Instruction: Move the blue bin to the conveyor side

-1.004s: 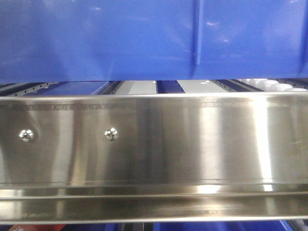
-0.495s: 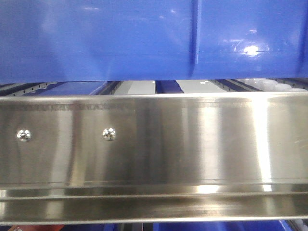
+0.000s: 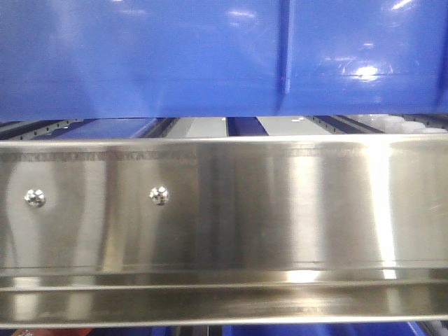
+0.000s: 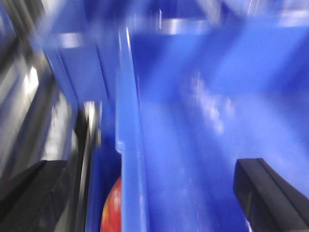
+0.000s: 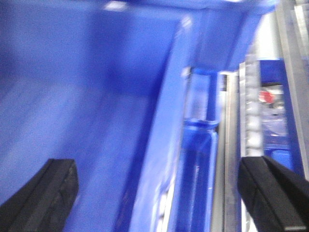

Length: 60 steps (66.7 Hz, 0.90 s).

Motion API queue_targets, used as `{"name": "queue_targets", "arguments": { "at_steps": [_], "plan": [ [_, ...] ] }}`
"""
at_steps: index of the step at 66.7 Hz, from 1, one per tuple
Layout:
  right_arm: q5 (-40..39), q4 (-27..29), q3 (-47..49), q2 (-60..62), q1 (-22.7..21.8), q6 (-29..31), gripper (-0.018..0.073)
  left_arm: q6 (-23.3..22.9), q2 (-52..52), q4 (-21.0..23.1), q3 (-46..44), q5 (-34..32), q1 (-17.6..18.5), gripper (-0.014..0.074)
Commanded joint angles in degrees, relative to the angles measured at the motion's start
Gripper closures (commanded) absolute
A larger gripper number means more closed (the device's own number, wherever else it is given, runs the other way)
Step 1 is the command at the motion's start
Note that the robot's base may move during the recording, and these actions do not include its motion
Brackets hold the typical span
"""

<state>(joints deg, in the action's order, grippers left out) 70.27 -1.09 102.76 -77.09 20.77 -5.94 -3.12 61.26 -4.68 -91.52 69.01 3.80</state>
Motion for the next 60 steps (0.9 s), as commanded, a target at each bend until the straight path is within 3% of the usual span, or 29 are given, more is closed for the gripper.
{"name": "queue_targets", "arguments": {
  "at_steps": [1, 19, 28, 60],
  "plan": [
    [-0.31, -1.62, 1.13, -1.59, -0.05, -1.46, 0.0000, -0.52, 3.68, 0.36, -3.95, 0.95, 0.31, 0.0018],
    [-0.31, -2.36, 1.13, -5.96, -0.05, -3.93, 0.0000, -0.52, 11.84, 0.65, -8.55, 0.95, -3.14, 0.0018],
    [-0.31, -2.36, 1.13, -7.42, -0.05, -4.04, 0.0000, 0.07, 15.43, 4.24, -8.55, 0.95, -5.40, 0.0018],
    [-0.31, -2.36, 1.13, -12.04, -0.05, -5.78, 0.0000, 1.69, 23.67, 4.68, -8.55, 0.95, -5.56, 0.0018]
  ]
}}
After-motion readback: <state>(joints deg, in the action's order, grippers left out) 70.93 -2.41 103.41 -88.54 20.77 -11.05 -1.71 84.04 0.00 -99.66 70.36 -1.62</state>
